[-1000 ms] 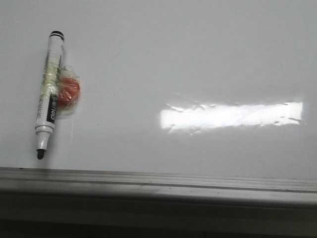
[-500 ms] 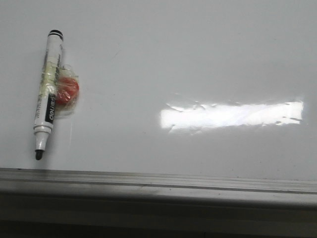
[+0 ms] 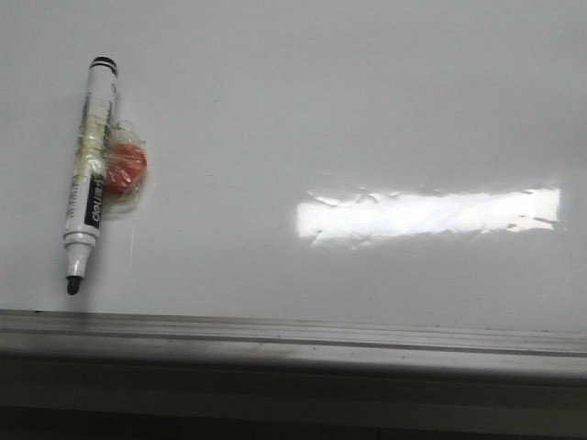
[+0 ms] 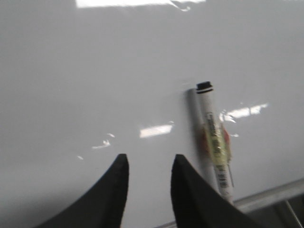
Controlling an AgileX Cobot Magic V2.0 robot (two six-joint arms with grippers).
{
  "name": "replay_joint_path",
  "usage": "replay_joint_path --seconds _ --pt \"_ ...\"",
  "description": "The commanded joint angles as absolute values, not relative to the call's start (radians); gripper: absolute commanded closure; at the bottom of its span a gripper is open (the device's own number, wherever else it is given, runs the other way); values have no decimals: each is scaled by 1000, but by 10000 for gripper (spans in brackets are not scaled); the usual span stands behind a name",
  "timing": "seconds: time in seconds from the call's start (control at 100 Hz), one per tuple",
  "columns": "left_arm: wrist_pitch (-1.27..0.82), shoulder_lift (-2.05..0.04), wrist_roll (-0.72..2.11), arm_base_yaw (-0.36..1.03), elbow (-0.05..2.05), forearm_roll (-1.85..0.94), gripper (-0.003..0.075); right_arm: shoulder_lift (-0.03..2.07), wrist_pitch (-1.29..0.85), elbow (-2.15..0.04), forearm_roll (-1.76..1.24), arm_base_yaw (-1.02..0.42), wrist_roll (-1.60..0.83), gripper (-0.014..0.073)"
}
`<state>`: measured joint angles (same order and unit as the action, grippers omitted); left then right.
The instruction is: Write number 0 on whiteboard
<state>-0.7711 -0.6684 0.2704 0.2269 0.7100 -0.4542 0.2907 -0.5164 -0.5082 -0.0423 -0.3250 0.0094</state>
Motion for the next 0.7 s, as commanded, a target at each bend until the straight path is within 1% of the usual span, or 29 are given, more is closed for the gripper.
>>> replay_joint_path --seconds 0.0,0.03,0.07,0.13,0.25,0.36,0.69 --pt "-787 -743 275 302 795 -484 393 346 -448 -546 -30 -321 0 302" --pt "-802 -760 274 328 809 -484 391 356 -450 -546 -30 -321 0 251" --pt "-815 -798 267 368 828 -487 393 371 -459 -546 -30 -321 0 206" --pt "-818 -835 233 417 839 -487 393 382 -470 -546 -31 -321 0 179" --pt "-801 -922 128 503 844 -462 393 390 -479 -546 -31 -321 0 179" --pt "-768 -997 78 541 844 -434 393 390 -479 -546 -31 -321 0 179" --pt "-707 -1144 39 557 844 -442 393 390 -480 -546 -31 -321 0 179"
